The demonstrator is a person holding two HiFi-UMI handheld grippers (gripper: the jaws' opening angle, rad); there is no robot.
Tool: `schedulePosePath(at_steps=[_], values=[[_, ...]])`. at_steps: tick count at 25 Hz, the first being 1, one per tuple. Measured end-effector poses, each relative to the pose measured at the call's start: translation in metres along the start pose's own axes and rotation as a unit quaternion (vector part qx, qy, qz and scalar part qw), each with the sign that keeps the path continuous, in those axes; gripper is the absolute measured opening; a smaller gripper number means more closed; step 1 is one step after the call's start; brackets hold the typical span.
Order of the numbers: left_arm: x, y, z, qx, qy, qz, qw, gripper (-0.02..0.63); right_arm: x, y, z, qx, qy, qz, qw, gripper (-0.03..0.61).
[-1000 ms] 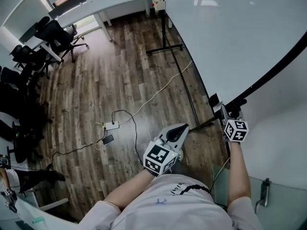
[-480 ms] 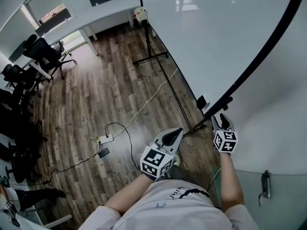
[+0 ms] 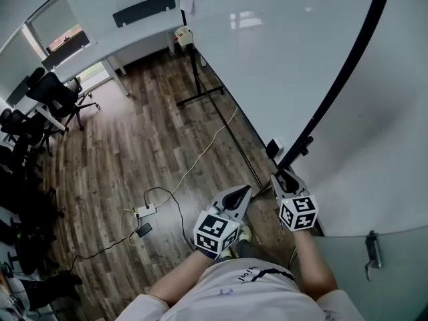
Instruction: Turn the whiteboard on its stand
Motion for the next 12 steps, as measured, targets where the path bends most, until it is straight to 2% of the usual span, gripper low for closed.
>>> schedulePosePath(at_steps=[6,12], values=[[0.0,-0.001,0.006,-0.006,0.002,0.001,1.0,0.012,0.013,0.034,0.001,0.038,-0.024,-0.008,0.999,0.052],[0.015,0.003,0.019,0.004,-0.015,0.0,0.9999,0.011,0.029,0.064,-0.002,0.07,-0.05,0.006,0.996,0.019]])
Point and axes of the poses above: the fingertips, and each gripper's own axes: z backward along the fingers, y to its left, x out of its top, the point moved 10 cm from there along z, backward along the fingers, and after that the axes turned 14 degrees about x, right-handed, at the moved point
